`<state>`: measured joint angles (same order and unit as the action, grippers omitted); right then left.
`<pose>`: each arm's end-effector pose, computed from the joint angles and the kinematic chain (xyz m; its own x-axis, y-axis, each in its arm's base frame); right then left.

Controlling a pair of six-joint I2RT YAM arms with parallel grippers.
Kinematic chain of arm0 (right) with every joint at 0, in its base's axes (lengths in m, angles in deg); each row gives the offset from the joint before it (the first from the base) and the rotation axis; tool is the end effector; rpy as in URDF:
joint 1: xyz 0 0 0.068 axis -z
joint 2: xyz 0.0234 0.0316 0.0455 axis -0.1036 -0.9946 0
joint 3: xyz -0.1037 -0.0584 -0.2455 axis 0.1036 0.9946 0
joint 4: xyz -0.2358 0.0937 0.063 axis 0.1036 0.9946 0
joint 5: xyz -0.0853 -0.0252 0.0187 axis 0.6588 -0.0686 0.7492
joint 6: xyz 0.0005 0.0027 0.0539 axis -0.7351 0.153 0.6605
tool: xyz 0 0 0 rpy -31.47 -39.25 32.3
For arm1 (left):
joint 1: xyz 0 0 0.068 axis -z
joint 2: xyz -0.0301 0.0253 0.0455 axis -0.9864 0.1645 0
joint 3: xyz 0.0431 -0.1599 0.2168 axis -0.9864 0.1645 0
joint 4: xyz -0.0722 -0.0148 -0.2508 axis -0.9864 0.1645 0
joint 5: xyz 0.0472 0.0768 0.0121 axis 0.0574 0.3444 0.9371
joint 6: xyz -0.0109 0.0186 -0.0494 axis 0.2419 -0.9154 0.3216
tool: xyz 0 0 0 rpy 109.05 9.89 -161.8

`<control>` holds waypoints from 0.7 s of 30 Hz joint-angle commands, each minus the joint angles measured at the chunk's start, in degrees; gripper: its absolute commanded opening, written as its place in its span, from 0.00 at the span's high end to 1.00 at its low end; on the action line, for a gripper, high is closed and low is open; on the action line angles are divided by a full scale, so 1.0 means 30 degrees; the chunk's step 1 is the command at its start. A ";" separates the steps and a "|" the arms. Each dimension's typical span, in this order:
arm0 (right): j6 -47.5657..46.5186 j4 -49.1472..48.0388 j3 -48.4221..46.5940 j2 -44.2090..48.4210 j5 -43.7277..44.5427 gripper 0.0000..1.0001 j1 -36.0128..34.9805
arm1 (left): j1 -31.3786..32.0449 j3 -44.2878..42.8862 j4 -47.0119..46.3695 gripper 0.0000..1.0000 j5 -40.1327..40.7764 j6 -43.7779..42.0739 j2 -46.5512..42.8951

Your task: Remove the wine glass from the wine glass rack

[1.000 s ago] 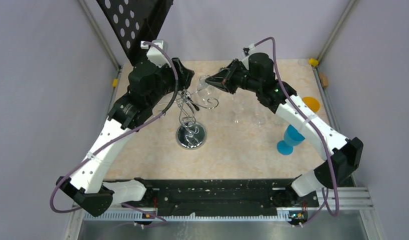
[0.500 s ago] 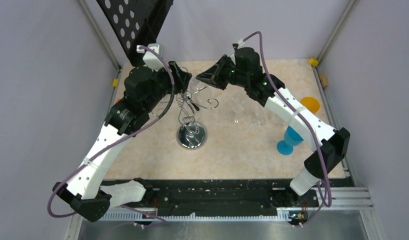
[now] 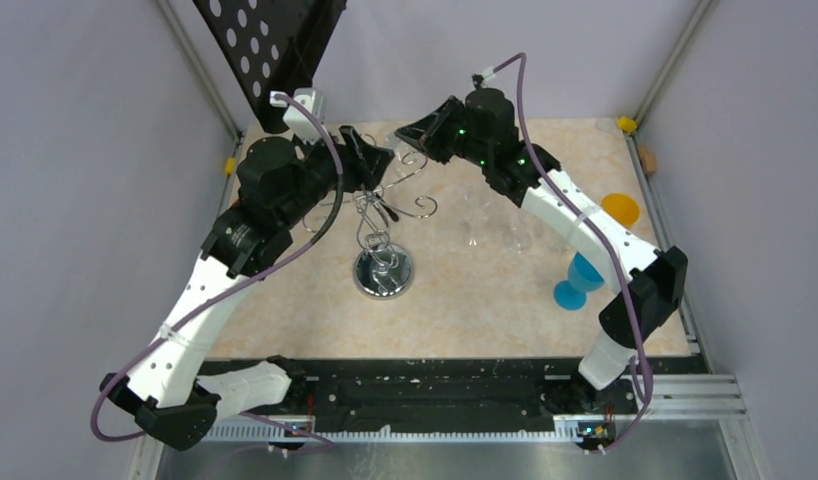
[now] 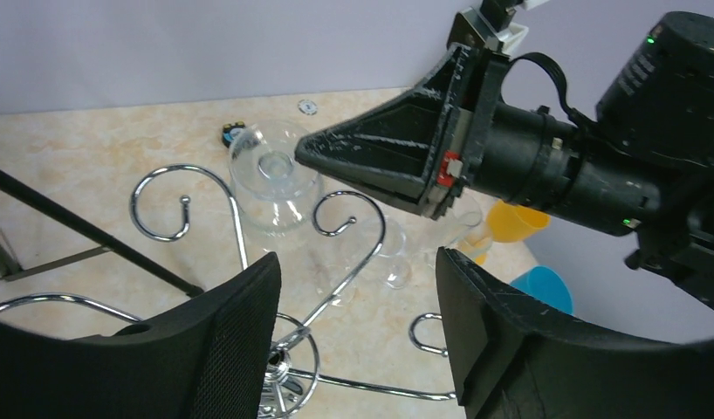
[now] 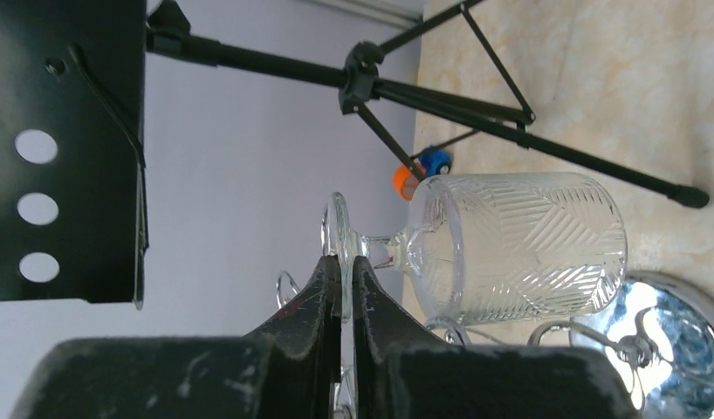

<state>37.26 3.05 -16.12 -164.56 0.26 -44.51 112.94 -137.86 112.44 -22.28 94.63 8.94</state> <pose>0.3081 0.2488 0.4255 -0.6892 0.6159 -0.3818 -0.1147 0.4275 0.8967 0.1909 -0.1209 0.4805 -0.2621 -0.3027 -0.9163 0.4605 0.7952 -0.3944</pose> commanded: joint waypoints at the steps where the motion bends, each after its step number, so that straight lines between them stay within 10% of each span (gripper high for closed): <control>1: -0.0153 -0.3510 -0.1106 0.0772 0.1058 1.00 0.0855 | 0.0080 0.0055 -0.1595 0.27 -0.1654 0.0786 -0.0822; 7: 0.0520 -0.4705 0.0157 0.2716 0.0643 1.00 0.2352 | 0.0074 -0.0203 -0.2180 0.10 -0.2478 0.2285 -0.1055; 21: 0.4659 -0.7955 0.4756 1.0637 0.0069 1.00 0.3686 | 0.0911 -0.1283 -0.8418 0.09 -0.6943 1.5129 0.2329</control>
<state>45.41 -10.50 -3.34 -139.99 1.16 -33.30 114.03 -140.53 99.85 -37.76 126.43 12.81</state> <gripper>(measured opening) 0.033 0.910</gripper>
